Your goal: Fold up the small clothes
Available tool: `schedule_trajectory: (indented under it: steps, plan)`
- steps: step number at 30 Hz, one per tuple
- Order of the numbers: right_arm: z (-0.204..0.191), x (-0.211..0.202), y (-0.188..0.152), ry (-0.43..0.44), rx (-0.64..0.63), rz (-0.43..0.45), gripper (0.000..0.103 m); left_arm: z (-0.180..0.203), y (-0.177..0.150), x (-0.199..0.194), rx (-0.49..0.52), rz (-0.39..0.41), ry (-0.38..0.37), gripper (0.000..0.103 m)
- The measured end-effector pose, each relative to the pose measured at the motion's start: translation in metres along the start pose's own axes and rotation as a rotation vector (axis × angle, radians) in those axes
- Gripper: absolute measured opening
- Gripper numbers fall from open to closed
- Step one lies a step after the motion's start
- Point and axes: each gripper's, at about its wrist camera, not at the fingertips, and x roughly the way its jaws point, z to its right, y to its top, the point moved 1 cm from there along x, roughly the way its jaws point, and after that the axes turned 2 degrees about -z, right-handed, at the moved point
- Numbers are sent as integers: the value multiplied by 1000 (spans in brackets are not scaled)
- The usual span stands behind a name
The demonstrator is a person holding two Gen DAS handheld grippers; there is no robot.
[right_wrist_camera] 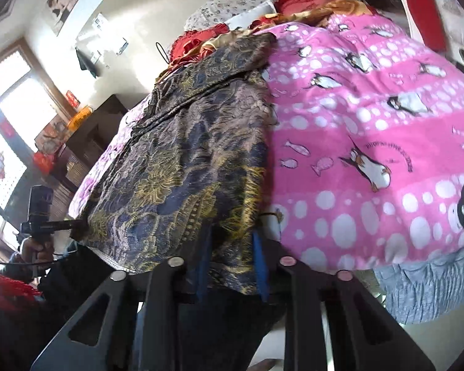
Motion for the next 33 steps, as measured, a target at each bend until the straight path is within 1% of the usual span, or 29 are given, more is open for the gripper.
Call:
schedule_trajectory:
  steps: [1, 2, 3, 5, 6, 7, 10, 12, 15, 16, 17, 19, 20, 24, 25, 26, 28, 31, 32, 33]
  plan:
    - [4, 1, -2, 10, 24, 1, 28, 0, 0, 0, -3, 3, 0, 30]
    - [6, 2, -2, 21, 40, 3, 28, -1, 0, -1, -13, 11, 3, 15]
    - [6, 3, -3, 28, 47, 8, 28, -4, -1, -2, -25, 15, 11, 4]
    - [3, 3, -2, 30, 26, -2, 27, -10, -1, -6, -73, 25, -14, 3]
    - [0, 1, -1, 30, 14, -8, 22, -10, -2, -10, -79, 36, -19, 3]
    - [-3, -5, 1, 50, -6, -5, 10, -9, -2, -17, -79, 56, -26, 3]
    - [-21, -34, 6, 81, -66, 43, 10, -10, -4, -44, -98, 117, -81, 3]
    - [-35, -56, 11, 86, -102, 78, 10, -13, -6, -66, -106, 161, -121, 3]
    - [-55, -84, 16, 115, -144, 121, 10, -17, -11, -93, -99, 186, -152, 3]
    - [-62, -93, 16, 120, -165, 134, 10, -17, -15, -103, -90, 193, -158, 3]
    - [-68, -102, 16, 122, -181, 148, 10, -15, -21, -115, -70, 194, -184, 3]
    - [-74, -120, 16, 128, -185, 178, 10, -10, -30, -133, -39, 204, -209, 3]
    - [-77, -132, 15, 133, -187, 200, 10, -5, -35, -144, -13, 205, -234, 3]
    - [-85, -164, 16, 136, -193, 255, 10, 14, -39, -170, 65, 222, -303, 3]
    - [-86, -167, 17, 133, -195, 264, 10, 20, -35, -172, 76, 232, -309, 3]
    - [-85, -169, 20, 127, -195, 270, 10, 20, -24, -173, 75, 253, -309, 3]
    - [-80, -161, 34, 109, -179, 280, 10, 15, -1, -167, 45, 282, -303, 4]
    - [-65, -131, 67, 78, -111, 288, 10, -7, 52, -148, -77, 317, -249, 4]
    - [-63, -116, 80, 49, -97, 286, 10, -17, 75, -137, -137, 323, -229, 4]
    - [-61, -104, 93, 30, -80, 279, 10, -24, 94, -127, -166, 318, -212, 4]
